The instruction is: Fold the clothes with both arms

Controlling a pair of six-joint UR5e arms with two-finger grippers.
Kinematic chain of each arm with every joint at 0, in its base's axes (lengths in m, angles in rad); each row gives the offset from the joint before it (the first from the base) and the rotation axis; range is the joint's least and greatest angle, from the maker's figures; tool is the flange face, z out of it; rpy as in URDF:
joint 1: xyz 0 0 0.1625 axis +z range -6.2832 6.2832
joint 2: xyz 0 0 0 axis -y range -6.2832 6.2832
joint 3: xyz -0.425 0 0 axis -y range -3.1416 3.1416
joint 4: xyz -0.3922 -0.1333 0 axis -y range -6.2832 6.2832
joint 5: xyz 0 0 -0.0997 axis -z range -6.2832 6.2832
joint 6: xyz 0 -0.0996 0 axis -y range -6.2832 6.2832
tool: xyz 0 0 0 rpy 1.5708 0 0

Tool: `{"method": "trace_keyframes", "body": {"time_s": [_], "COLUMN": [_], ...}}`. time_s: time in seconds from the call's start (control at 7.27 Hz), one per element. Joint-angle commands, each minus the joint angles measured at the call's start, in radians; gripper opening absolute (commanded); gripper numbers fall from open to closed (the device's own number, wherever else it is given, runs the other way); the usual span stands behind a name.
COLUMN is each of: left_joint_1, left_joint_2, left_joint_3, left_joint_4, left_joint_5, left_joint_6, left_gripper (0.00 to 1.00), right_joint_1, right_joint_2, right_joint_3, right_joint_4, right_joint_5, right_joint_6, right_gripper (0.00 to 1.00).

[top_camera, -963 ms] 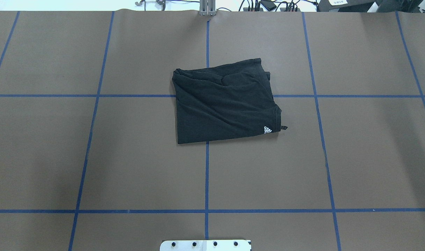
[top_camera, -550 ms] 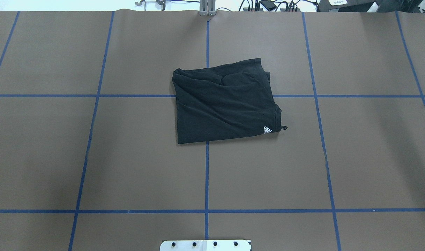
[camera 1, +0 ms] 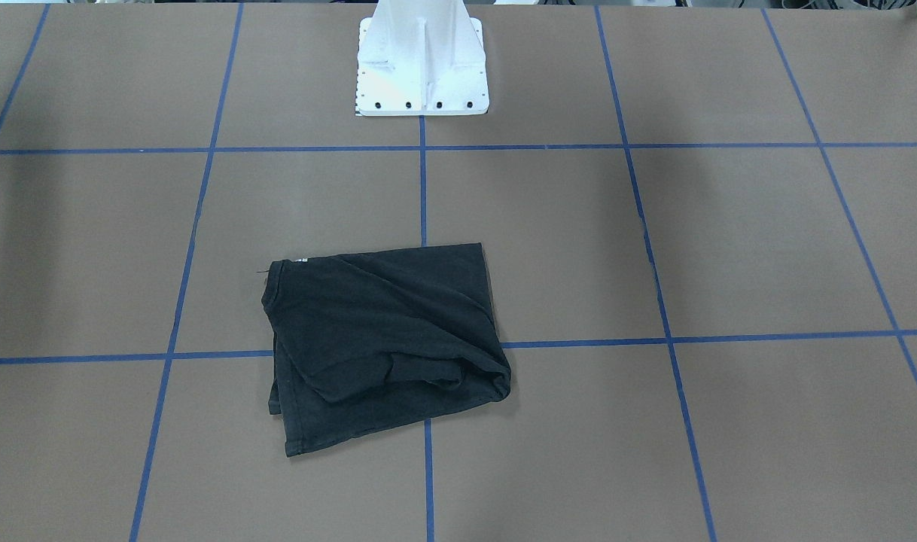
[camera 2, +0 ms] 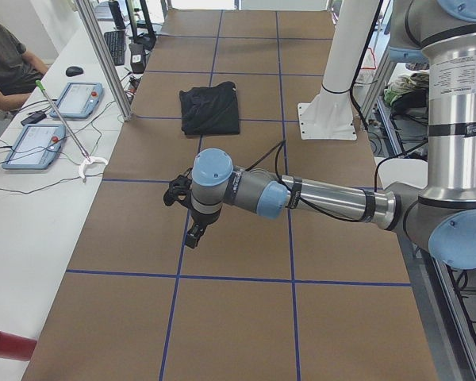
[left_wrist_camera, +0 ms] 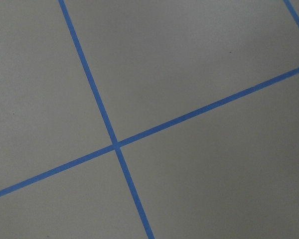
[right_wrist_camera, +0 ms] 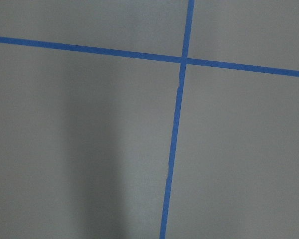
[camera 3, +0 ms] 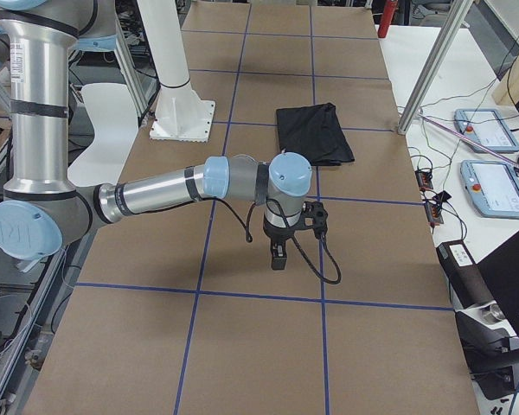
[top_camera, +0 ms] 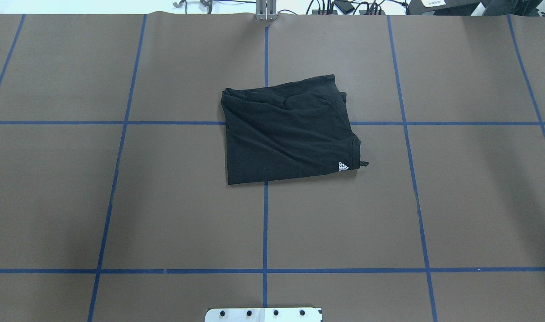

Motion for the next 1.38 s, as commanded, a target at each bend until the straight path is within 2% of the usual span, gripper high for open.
{"method": "trace_keyframes", "body": {"time_s": [0.0, 0.28, 0.41, 0.69, 0.96, 1.24], "left_joint_1": [-0.008, -0.003, -0.003, -0.003, -0.003, -0.003], "left_joint_2": [0.051, 0.031, 0.033, 0.028, 0.028, 0.033], "left_joint_3": [-0.064, -0.033, -0.059, -0.050, -0.041, -0.036], "left_joint_4": [-0.004, -0.002, 0.006, 0.001, 0.000, 0.003], "left_joint_5": [0.003, -0.005, -0.005, -0.002, -0.005, -0.005], "left_joint_6": [0.001, -0.002, -0.002, 0.000, 0.000, 0.000], "left_gripper": [0.99, 0.99, 0.99, 0.99, 0.99, 0.99], "right_joint_1": [-0.002, -0.002, -0.003, -0.003, -0.050, -0.080], "right_joint_2": [-0.006, 0.006, 0.005, -0.010, -0.017, -0.012], "right_joint_3": [0.000, 0.000, 0.000, 0.001, -0.008, -0.040], "right_joint_4": [0.001, 0.011, 0.044, 0.058, 0.064, 0.083], "right_joint_5": [0.028, 0.033, 0.022, 0.013, -0.074, -0.084], "right_joint_6": [0.002, 0.169, 0.164, 0.041, 0.026, 0.031], "right_gripper": [1.00, 1.00, 1.00, 1.00, 1.00, 1.00]}}
